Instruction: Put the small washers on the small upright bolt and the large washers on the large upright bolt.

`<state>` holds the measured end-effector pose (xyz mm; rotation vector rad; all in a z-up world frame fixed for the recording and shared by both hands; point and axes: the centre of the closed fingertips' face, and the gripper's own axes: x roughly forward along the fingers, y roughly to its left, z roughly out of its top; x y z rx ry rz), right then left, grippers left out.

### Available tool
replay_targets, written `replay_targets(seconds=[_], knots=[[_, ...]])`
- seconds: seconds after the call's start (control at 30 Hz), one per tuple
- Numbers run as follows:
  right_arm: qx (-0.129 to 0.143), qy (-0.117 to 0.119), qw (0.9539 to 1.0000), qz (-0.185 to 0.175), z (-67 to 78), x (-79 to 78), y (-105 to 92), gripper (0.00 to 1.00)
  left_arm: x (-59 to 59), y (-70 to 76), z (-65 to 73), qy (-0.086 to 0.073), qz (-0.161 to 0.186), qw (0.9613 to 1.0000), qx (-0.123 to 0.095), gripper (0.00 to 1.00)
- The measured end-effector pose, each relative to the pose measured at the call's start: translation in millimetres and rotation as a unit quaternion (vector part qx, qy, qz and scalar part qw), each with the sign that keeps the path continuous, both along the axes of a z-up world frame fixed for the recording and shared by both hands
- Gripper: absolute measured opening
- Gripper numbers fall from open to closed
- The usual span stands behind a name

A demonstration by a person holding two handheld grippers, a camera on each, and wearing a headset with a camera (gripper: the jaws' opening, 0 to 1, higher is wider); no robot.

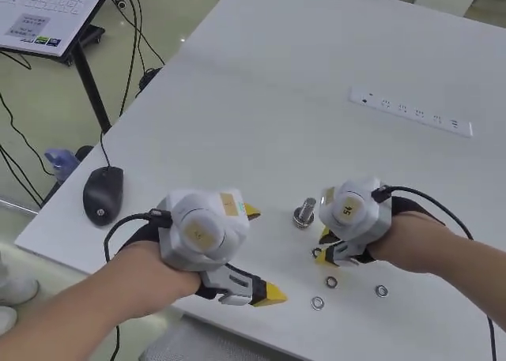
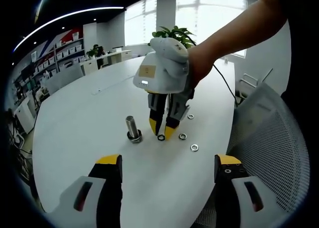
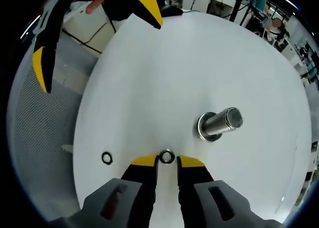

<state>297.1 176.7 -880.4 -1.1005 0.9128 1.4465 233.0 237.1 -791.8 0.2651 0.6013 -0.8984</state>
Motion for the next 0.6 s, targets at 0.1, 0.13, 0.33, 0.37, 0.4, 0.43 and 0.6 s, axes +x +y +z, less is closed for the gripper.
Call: replay_targets(seconds=[0.1,0.13,0.33,0.37,0.4,0.43,0.6], knots=[[-0.004,0.001,0.9999,-0.011,0.3,-0.6,-0.8,0.14,-0.9,0.2,-0.6,0.001,0.0,1.0,0.0,0.74],[-0.003,-0.001,0.9999,-0.01,0.4,-0.2,-0.5,0.14,-1.0,0.5,-0.8,0.001,0.001,1.0,0.0,0.74],[-0.006,-0.001,0.9998,-0.019,0.1,0.3,-0.5,0.13,-1.6,2.6,-1.6,0.002,0.001,1.0,0.003,0.73],[-0.006,0.001,0.9996,-0.028,0.1,0.5,-0.3,0.13,-1.7,2.4,-1.4,0.002,0.001,1.0,0.003,0.73],[-0.006,0.002,0.9995,-0.032,0.1,0.8,-0.3,0.13,-2.2,2.0,-1.0,0.003,0.001,1.0,0.002,0.73],[-0.005,0.002,0.9995,-0.032,0.1,0.9,0.0,0.13,-2.4,1.8,-0.8,0.003,0.0,1.0,0.003,0.73],[-0.005,0.005,0.9991,-0.042,0.2,1.7,0.0,0.12,-3.5,2.2,-1.3,0.004,-0.001,1.0,0.006,0.72]])
